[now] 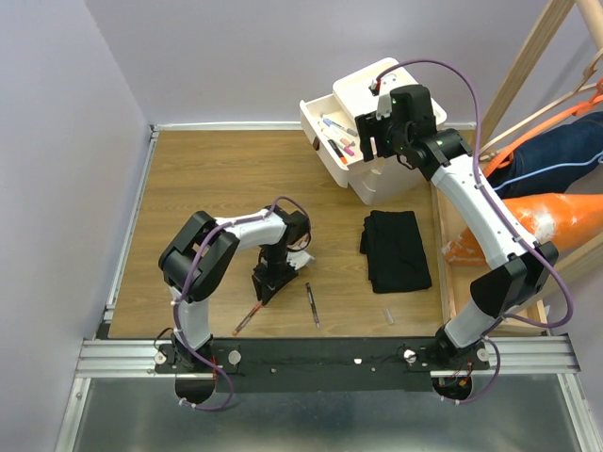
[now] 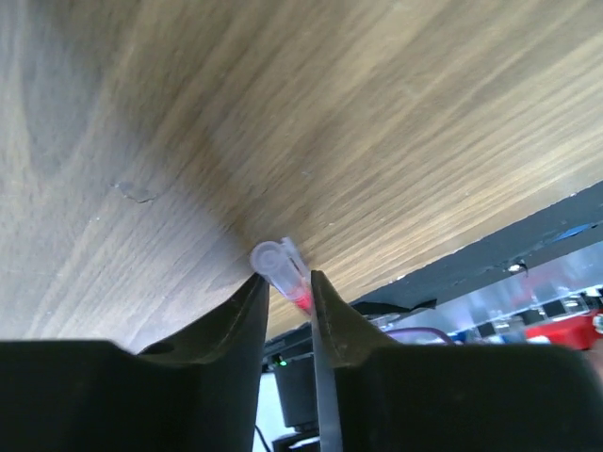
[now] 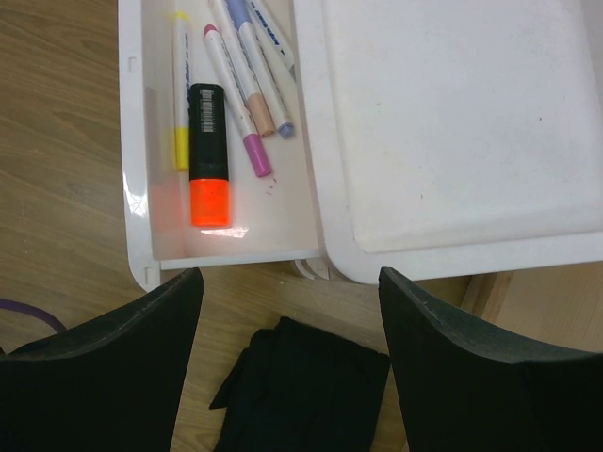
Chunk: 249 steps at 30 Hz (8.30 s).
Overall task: Sort the stationery into containers
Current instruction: Pick up the pen from the corner of the board, then place the pen in the drawer, then pick up the pen from the corner of the board, then move the pen cap to the center of the board.
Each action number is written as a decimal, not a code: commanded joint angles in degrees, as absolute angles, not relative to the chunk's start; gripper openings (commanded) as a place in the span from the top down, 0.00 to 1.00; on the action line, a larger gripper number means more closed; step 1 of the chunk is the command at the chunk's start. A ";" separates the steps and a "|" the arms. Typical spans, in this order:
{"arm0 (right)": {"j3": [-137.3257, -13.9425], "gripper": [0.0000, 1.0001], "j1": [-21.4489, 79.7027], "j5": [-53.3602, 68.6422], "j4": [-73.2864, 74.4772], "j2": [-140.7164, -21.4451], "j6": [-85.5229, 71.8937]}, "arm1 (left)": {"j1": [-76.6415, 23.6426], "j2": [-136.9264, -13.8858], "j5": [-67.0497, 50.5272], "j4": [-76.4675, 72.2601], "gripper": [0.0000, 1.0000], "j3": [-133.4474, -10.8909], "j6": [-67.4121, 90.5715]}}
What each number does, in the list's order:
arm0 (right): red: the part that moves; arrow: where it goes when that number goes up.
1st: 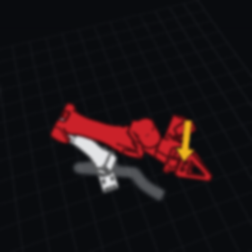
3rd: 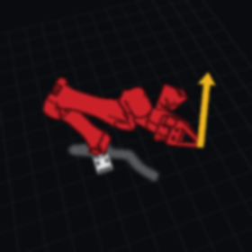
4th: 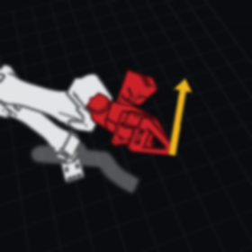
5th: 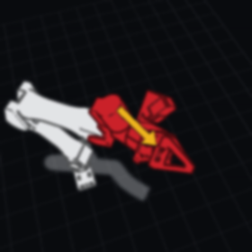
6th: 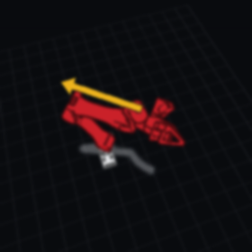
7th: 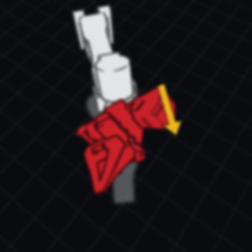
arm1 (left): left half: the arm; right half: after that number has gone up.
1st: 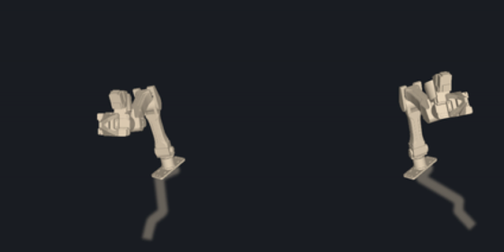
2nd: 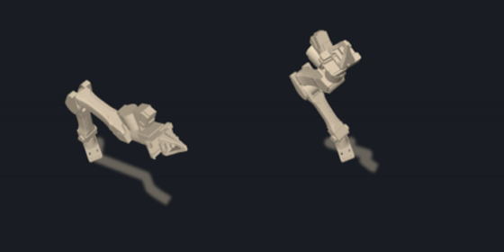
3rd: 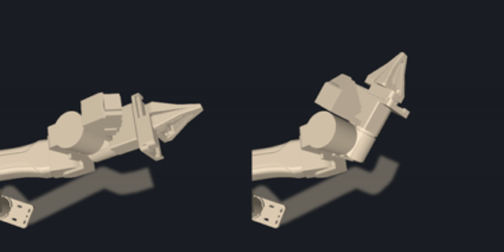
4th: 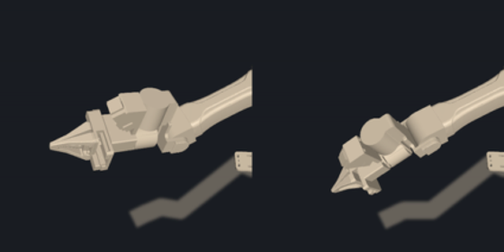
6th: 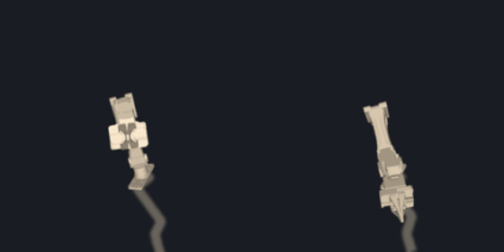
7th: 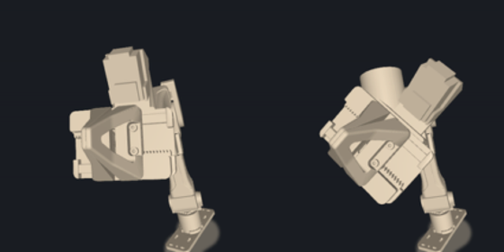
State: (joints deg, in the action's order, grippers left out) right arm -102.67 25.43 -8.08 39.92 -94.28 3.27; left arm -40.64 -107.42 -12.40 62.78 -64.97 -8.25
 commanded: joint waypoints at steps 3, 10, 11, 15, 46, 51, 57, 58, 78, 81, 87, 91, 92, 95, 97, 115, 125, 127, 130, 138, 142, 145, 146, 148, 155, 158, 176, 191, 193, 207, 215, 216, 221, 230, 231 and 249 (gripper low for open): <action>-101.69 0.18 25.40 -8.17 39.38 -92.90 4.57 | -40.87 -111.09 -9.67 57.48 0.93 -64.07 -7.65; -102.92 0.18 25.40 -8.35 39.20 -93.08 4.66 | -40.43 -105.04 -13.44 64.50 1.00 -71.53 -10.63; -103.01 0.18 25.40 -8.44 39.29 -93.16 4.66 | -40.34 -102.51 -13.88 65.38 1.00 -73.37 -12.11; -103.27 0.18 25.40 -8.61 39.20 -92.90 4.75 | -39.55 -97.39 -14.59 71.43 1.00 -79.17 -14.32; -98.79 0.17 25.31 -13.45 37.09 -88.68 7.82 | -31.46 -112.58 -18.02 20.66 1.00 -133.06 -7.91; -97.73 0.17 25.31 -13.54 36.83 -88.33 8.17 | -31.46 -116.10 -15.56 19.25 0.92 -133.16 -6.59; -97.65 0.17 25.31 -13.62 36.56 -88.86 8.44 | -30.94 -117.77 -14.86 19.69 0.84 -130.78 -5.28; -97.73 0.17 25.31 -13.54 36.56 -88.94 8.35 | -30.76 -118.03 -14.85 19.51 0.83 -130.87 -4.32; -98.53 0.17 25.31 -13.80 36.56 -89.83 8.00 | -27.16 -111.37 -2.21 21.43 0.32 -126.32 -1.41; -98.44 0.17 25.23 -13.54 36.74 -89.56 8.00 | -27.07 -105.22 -0.44 28.09 0.31 -119.93 1.56; -97.48 0.17 25.23 -12.49 37.18 -88.16 5.54 | -27.16 -85.80 -4.91 40.06 0.34 -89.56 19.31; -94.49 0.17 25.23 -10.72 38.32 -86.93 1.59 | -29.53 -79.81 -7.21 40.35 0.41 -72.63 24.16; -93.44 0.17 25.22 -10.46 38.58 -86.84 1.23 | -30.49 -78.93 -7.47 39.73 0.42 -70.16 25.13; -91.15 0.17 25.22 -9.06 39.72 -85.87 0.18 | -31.64 -78.31 -9.49 36.66 0.46 -62.24 27.77; -89.13 0.18 25.22 -7.56 40.43 -84.29 0.18 | -32.96 -78.57 -11.42 35.77 0.47 -58.63 30.31; -77.08 0.17 25.23 -7.04 39.64 -72.43 7.64 | -42.28 -86.32 -34.18 57.98 0.41 -70.75 -41.07; -76.47 0.17 25.23 -8.96 39.20 -70.49 11.51 | -44.30 -88.06 -36.21 55.64 0.42 -65.30 -84.61; -75.50 0.17 25.22 -9.14 39.20 -70.05 11.69 | -44.65 -88.59 -35.60 53.98 0.43 -64.43 -88.23; -74.19 0.17 25.14 -9.23 39.02 -69.17 11.86 | -45.70 -88.94 -33.40 51.17 0.44 -61.98 -94.74; -72.95 0.17 24.87 -10.28 38.50 -68.38 12.83 | -49.83 -94.39 -31.47 50.89 0.56 -63.28 -97.38; -72.34 0.17 24.79 -10.55 38.50 -67.94 13.01 | -51.15 -97.03 -31.11 50.44 0.59 -63.89 -96.77; -71.90 0.17 24.79 -10.63 38.50 -67.85 13.18 | -51.94 -98.70 -31.11 50.54 0.60 -64.33 -95.89; -71.89 0.17 24.87 -10.63 38.41 -67.76 13.27 | -52.03 -99.31 -31.03 50.54 0.60 -64.42 -95.45; -71.46 0.17 24.87 -10.55 38.23 -67.68 13.27 | -52.12 -100.19 -31.03 51.32 0.61 -65.21 -95.45; -71.28 0.17 24.79 -10.98 37.97 -67.41 13.62 | -53.00 -103.80 -29.45 53.97 0.68 -66.89 -95.54; -71.10 0.17 24.79 -11.42 37.88 -67.06 13.71 | -53.44 -104.24 -28.22 53.26 0.70 -65.57 -94.75; -76.37 0.17 24.17 -10.38 39.11 -69.69 9.42 | -53.97 -98.80 -33.83 55.89 1.00 -70.30 -68.93; -108.19 0.17 24.17 30.56 34.75 -86.13 -3.76 | -22.89 -84.03 -57.72 36.69 1.00 -86.84 -11.56; -108.63 0.17 24.17 36.52 31.57 -87.10 -6.75 | -19.18 -83.15 -60.11 20.25 1.00 -82.39 6.52; -100.37 0.25 24.26 47.02 13.89 -93.34 -19.07 | -10.02 -87.27 -57.22 -11.77 1.00 -82.44 41.12; -105.64 0.28 25.31 44.91 10.47 -98.96 -21.88 | -10.11 -87.10 -56.69 -14.15 1.00 -80.69 44.30; -107.04 0.29 25.40 44.91 10.11 -99.57 -22.32 | -10.11 -86.93 -56.60 -14.24 1.00 -80.42 44.47; -111.18 0.29 27.33 44.83 8.97 -103.18 -22.76 | -10.11 -86.92 -56.95 -15.29 1.00 -79.80 45.88; -116.28 0.55 31.20 42.63 9.84 -107.14 -22.24 | -10.11 -87.27 -57.48 -17.23 1.00 -79.19 47.99; -116.37 0.59 31.90 42.10 10.02 -107.40 -21.80 | -10.11 -87.36 -57.57 -17.40 1.00 -79.10 48.42; -117.95 0.99 33.49 34.98 11.25 -108.11 -23.46 | -10.37 -87.54 -58.27 -23.29 0.68 -79.54 51.59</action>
